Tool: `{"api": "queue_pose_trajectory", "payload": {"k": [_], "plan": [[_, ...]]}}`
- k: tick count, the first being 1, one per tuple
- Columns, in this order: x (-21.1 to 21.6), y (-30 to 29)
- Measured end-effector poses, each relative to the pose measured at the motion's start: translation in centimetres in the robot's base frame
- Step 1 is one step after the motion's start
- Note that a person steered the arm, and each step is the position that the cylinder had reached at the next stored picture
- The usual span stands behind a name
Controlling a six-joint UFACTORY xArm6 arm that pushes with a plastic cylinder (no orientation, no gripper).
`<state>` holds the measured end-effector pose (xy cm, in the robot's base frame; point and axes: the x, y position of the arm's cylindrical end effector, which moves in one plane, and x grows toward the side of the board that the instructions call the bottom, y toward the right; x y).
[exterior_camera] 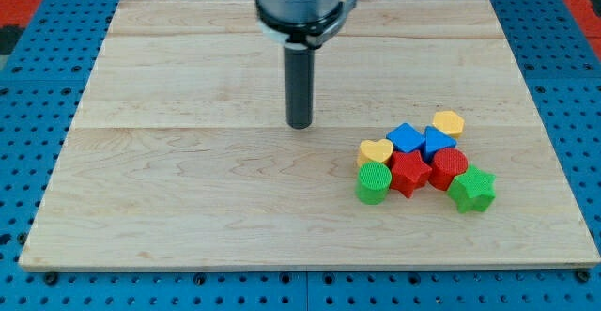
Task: Move blue triangle along with blue cube slightly left
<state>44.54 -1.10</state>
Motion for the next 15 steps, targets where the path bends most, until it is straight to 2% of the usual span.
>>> {"api": "queue_pose_trajectory", "payload": {"k": [3,5,7,8,9,10,11,12,13,15], "plan": [[3.3,12.7],[0.0,4.3],[-6.8,-2.1],[-9.9,0.7],[-9.5,10.6],[-7.1,21.6],[-3.0,26.8],[1.3,26.6],[3.2,23.4],[2.8,13.1]]}}
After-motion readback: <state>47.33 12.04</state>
